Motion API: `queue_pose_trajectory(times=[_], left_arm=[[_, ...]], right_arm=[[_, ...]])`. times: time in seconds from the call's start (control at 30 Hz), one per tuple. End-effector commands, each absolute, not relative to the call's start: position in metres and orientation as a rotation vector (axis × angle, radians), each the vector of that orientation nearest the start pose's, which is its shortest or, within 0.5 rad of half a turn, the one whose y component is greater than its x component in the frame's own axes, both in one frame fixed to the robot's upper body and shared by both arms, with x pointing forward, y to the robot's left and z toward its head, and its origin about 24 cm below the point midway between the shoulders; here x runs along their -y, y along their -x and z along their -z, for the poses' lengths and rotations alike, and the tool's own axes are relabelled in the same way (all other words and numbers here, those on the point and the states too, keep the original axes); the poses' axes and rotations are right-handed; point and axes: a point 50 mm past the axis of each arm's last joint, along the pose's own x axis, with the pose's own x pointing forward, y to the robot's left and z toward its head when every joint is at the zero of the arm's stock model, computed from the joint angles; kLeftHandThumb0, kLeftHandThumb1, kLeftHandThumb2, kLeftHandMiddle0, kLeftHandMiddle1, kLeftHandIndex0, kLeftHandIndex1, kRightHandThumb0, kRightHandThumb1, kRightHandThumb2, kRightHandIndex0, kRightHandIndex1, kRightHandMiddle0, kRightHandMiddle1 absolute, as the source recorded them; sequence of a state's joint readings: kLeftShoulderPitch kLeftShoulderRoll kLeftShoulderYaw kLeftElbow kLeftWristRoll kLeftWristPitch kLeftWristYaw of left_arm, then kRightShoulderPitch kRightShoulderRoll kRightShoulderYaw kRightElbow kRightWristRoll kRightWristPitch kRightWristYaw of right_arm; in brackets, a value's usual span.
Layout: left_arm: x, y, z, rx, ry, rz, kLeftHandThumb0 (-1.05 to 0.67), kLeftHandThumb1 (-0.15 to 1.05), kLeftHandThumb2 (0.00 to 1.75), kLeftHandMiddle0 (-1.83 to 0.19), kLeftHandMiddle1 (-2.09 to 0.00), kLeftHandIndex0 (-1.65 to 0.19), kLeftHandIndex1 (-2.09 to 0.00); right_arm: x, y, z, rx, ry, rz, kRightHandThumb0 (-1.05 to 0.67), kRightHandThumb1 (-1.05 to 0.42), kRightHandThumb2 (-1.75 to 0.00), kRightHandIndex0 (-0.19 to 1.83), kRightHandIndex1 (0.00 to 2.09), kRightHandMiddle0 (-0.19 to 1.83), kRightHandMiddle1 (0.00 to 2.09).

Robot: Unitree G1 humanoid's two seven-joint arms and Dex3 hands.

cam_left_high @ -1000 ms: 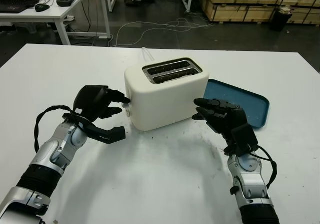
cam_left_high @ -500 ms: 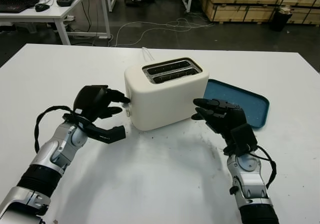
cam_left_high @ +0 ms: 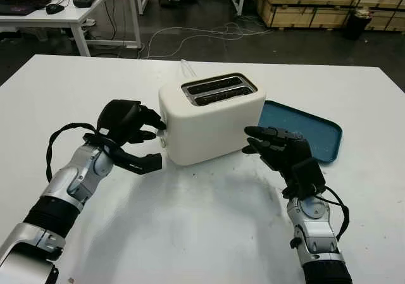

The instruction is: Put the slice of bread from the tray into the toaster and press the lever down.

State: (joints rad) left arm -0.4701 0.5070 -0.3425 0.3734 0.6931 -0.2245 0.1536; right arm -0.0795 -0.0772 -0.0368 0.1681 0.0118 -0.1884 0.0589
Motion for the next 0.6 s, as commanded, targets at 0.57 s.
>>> queue_pose_trajectory(times=[0.57], left_arm=[[-0.044,-0.299,-0.061,0.483,-1.13,0.726,-0.28,0.77,0.01,-0.76,-1.72,-1.34,-0.02]], right_arm=[[0.167,-0.267,-0.039,0.064,0.052,-0.03,-0.46,-0.84,0.0,1.05,0.74,1.25,0.0]])
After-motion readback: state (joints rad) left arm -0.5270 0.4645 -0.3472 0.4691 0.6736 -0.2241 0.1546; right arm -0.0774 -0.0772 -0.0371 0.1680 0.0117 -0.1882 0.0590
